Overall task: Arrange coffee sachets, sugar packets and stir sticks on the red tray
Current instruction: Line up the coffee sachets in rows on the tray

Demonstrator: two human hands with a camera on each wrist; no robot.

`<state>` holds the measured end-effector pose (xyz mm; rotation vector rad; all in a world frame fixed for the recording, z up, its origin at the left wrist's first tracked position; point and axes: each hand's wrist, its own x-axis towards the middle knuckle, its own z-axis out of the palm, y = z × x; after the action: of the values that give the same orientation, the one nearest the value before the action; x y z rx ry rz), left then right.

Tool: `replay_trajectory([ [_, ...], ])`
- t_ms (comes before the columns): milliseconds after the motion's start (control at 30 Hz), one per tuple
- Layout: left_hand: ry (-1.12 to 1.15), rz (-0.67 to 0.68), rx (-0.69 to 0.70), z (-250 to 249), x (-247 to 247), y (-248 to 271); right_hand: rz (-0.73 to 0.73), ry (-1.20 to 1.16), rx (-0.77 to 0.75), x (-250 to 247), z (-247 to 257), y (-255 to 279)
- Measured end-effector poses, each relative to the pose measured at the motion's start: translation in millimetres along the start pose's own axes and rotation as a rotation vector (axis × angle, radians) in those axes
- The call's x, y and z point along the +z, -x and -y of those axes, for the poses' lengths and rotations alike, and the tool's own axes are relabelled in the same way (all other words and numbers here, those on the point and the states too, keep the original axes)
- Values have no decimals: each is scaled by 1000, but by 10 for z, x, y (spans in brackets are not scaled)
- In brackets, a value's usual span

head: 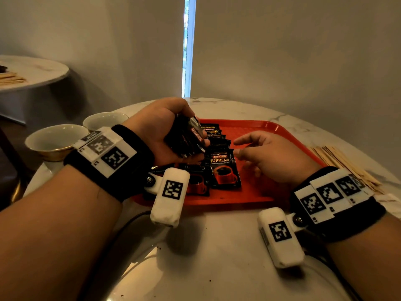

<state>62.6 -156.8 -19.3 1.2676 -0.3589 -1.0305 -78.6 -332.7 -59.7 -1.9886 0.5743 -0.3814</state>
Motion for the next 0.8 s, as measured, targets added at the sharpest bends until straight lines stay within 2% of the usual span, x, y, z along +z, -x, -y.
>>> replay_trajectory([
  [67, 74, 32, 43, 2, 19, 11, -50, 2, -104, -13, 15, -9],
  [200, 177, 84, 91, 11, 67, 31, -164, -189, -388, 16, 125, 58],
  [267, 192, 78, 92, 18, 84, 32, -149, -224, -470, 18, 164, 93],
  [433, 206, 105, 82, 19, 119, 51, -55, -66, -539, 47, 150, 85],
  [533, 195, 107, 76, 29, 140, 57, -54, -77, -553, 36, 145, 72],
  [633, 179, 188, 48, 63, 127, 22, -63, -105, -551, 42, 160, 97],
  [800, 143, 164, 49, 93, 123, -23, -68, -147, -578, 75, 160, 92],
])
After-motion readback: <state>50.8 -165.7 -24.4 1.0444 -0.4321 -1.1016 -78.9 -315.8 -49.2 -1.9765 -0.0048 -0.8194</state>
